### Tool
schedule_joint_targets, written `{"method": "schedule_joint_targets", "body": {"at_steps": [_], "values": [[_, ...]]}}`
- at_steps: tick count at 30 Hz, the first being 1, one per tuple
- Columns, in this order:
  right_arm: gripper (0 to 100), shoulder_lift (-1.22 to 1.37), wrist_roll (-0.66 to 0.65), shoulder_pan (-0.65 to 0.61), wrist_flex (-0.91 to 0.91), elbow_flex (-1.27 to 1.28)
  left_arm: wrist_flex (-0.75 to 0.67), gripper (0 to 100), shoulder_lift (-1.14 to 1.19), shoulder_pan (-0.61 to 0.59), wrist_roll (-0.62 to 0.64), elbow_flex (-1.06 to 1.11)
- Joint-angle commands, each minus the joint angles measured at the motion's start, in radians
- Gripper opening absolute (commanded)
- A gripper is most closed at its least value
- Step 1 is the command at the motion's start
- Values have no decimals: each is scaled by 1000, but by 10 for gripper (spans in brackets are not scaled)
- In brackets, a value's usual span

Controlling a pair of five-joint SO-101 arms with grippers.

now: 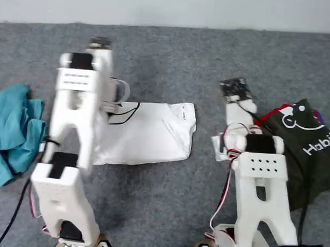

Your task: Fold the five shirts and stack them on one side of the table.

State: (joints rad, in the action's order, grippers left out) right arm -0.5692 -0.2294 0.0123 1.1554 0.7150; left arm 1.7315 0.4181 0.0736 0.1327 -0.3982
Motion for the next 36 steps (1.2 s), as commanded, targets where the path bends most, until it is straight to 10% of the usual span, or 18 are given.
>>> {"method": "schedule_joint_targets", "body": {"at_steps": [1, 36], "values": [[165, 8, -9, 107, -18, 2, 21, 13, -40, 138, 0, -10], [165, 59, -5, 170, -25, 2, 23, 13, 311, 465, 5, -335]]}}
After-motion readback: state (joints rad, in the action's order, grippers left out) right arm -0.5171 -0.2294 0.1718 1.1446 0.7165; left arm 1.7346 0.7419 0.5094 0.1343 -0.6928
